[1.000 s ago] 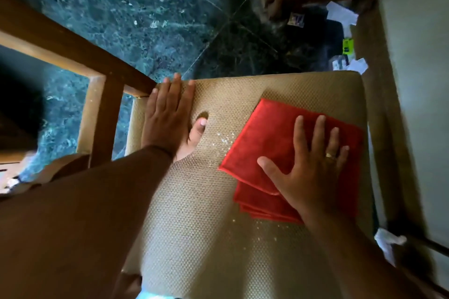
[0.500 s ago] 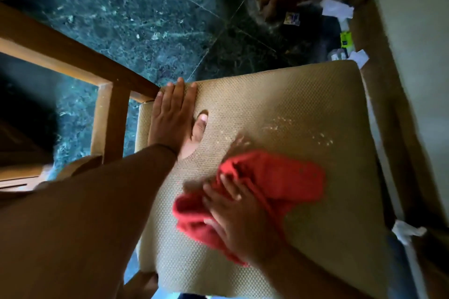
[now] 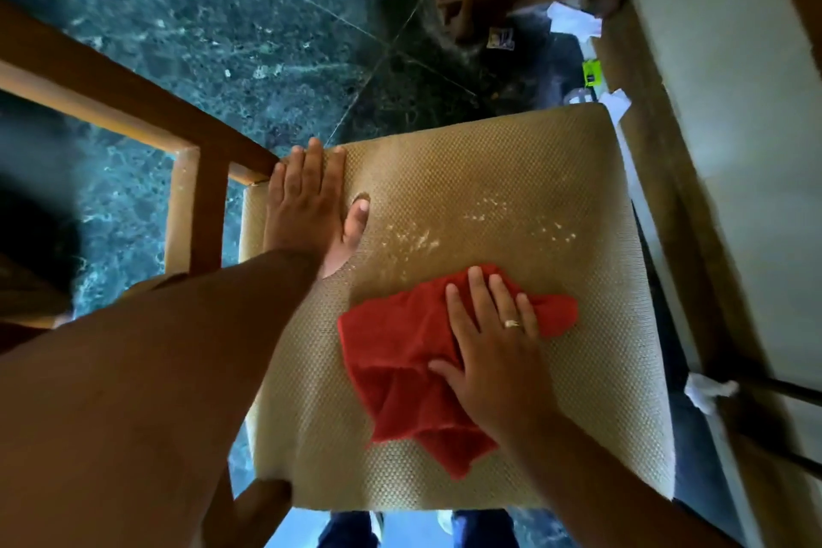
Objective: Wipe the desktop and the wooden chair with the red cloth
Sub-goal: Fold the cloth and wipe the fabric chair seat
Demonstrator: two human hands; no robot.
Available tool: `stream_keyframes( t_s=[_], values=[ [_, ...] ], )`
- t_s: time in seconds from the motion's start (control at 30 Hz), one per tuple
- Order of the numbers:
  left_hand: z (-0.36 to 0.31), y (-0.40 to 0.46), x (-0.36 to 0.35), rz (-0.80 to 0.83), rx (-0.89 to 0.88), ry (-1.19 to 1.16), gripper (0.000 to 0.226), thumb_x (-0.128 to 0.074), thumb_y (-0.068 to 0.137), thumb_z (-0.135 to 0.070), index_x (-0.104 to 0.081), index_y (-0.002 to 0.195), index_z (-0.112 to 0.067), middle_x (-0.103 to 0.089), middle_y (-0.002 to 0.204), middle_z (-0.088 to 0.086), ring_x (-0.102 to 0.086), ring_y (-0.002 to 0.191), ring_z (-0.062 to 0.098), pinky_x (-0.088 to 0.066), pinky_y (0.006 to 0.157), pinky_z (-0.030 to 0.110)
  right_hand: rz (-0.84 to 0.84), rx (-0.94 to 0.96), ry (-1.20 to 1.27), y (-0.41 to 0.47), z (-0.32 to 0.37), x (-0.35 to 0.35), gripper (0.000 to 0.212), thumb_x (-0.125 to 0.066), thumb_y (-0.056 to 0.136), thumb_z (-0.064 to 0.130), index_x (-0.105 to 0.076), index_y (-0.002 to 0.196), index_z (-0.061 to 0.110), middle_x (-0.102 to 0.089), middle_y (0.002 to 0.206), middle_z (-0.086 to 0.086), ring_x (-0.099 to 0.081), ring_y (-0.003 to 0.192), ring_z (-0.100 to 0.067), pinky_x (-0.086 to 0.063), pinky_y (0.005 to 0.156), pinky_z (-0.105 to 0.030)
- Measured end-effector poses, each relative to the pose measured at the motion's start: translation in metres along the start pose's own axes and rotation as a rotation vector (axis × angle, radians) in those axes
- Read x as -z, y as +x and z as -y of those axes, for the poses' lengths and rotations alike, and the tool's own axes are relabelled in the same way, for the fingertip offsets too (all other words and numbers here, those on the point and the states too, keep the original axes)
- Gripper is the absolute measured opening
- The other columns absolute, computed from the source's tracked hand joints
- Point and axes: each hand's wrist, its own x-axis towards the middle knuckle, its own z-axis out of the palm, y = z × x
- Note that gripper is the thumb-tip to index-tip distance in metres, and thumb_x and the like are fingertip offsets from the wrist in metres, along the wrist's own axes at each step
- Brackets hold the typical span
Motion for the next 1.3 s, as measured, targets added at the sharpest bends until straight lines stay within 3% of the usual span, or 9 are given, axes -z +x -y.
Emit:
stream_keyframes(
  t_s=[0.13,0.3,0.43,0.6,0.8,0.9,1.0,1.17,1.3],
  values=[
    [0.003,0.004,0.004,0.052,-0.031,0.052,0.088,-0.01,0.091,-0.063,-0.009,0.159,-0.007,-0.001,0.166,0.022,0.001,0.154,0.038,0.0,0.124,0.051,-0.243,-0.048,0.285,0.017,-0.021,0.022,0.032,-0.065,0.091,0.023,-0.066,0.122,0.014,-0.066,0.128,-0.009,-0.064,0.113,-0.03,-0.053,0.093,-0.044],
    [0.018,0.02,0.002,0.18,-0.138,0.049,0.096,0.0,0.087,-0.073,0.018,0.156,-0.009,0.024,0.164,0.016,0.03,0.146,0.022,0.02,0.118,0.04,-0.539,-0.294,0.307,0.07,-0.102,0.063,0.055,-0.058,0.094,0.043,-0.04,0.143,0.025,-0.054,0.131,-0.015,-0.055,0.111,-0.031,-0.04,0.087,-0.034],
    [0.025,0.029,-0.001,0.301,-0.148,0.01,0.103,0.008,0.077,-0.083,0.03,0.151,-0.015,0.036,0.16,0.009,0.042,0.136,0.012,0.035,0.105,0.028,-0.219,-0.327,0.07,0.136,-0.111,0.061,0.074,-0.063,0.08,0.065,-0.035,0.141,0.034,-0.041,0.14,-0.02,-0.048,0.118,-0.045,-0.047,0.092,-0.054],
    [0.027,0.039,-0.004,0.402,-0.135,0.039,0.107,0.013,0.069,-0.086,0.035,0.148,-0.017,0.04,0.158,0.006,0.041,0.137,0.01,0.039,0.098,0.024,-0.381,-0.364,0.039,0.156,-0.074,0.044,0.034,-0.051,0.093,0.047,-0.052,0.118,0.024,-0.056,0.113,-0.018,-0.058,0.094,-0.035,-0.042,0.072,-0.037],
    [0.029,0.039,-0.004,0.414,-0.146,0.045,0.097,0.005,0.08,-0.08,0.035,0.149,-0.018,0.039,0.159,0.005,0.04,0.136,0.008,0.035,0.102,0.027,0.031,0.406,0.149,0.015,0.062,-0.018,0.021,-0.06,0.074,0.025,-0.051,0.093,0.028,-0.056,0.08,0.0,-0.058,0.058,-0.022,-0.043,0.046,-0.03],
    [0.028,0.038,-0.002,0.407,-0.141,0.048,0.096,0.009,0.081,-0.08,0.034,0.149,-0.017,0.038,0.159,0.006,0.035,0.143,0.015,0.03,0.108,0.031,0.033,0.342,0.275,0.003,0.027,0.004,0.033,-0.067,0.075,0.041,-0.051,0.102,0.032,-0.06,0.084,0.006,-0.064,0.062,-0.02,-0.048,0.049,-0.031],
    [0.025,0.034,-0.004,0.343,-0.151,0.042,0.095,0.008,0.08,-0.076,0.033,0.15,-0.016,0.036,0.16,0.007,0.035,0.144,0.016,0.031,0.109,0.031,-0.308,0.079,0.271,0.044,-0.037,0.039,0.034,-0.047,0.093,0.044,-0.051,0.124,0.03,-0.066,0.099,-0.001,-0.063,0.076,-0.022,-0.054,0.063,-0.037],
    [0.028,0.029,-0.015,0.209,-0.17,0.039,0.086,0.009,0.087,-0.073,0.033,0.149,-0.019,0.033,0.162,0.006,0.035,0.141,0.013,0.041,0.1,0.022,-0.377,-0.221,0.068,0.149,-0.041,0.048,0.033,-0.051,0.097,0.031,-0.057,0.128,0.018,-0.063,0.11,-0.012,-0.062,0.092,-0.031,-0.038,0.069,-0.034],
    [0.028,0.027,-0.012,0.153,-0.15,0.009,0.08,-0.008,0.097,-0.061,0.018,0.156,-0.014,0.02,0.166,0.009,0.019,0.153,0.023,0.032,0.109,0.025,-0.18,0.133,0.016,0.068,0.038,-0.007,0.035,-0.05,0.082,0.027,-0.065,0.11,0.014,-0.062,0.086,-0.009,-0.06,0.066,-0.027,-0.046,0.053,-0.034]
  ],
)
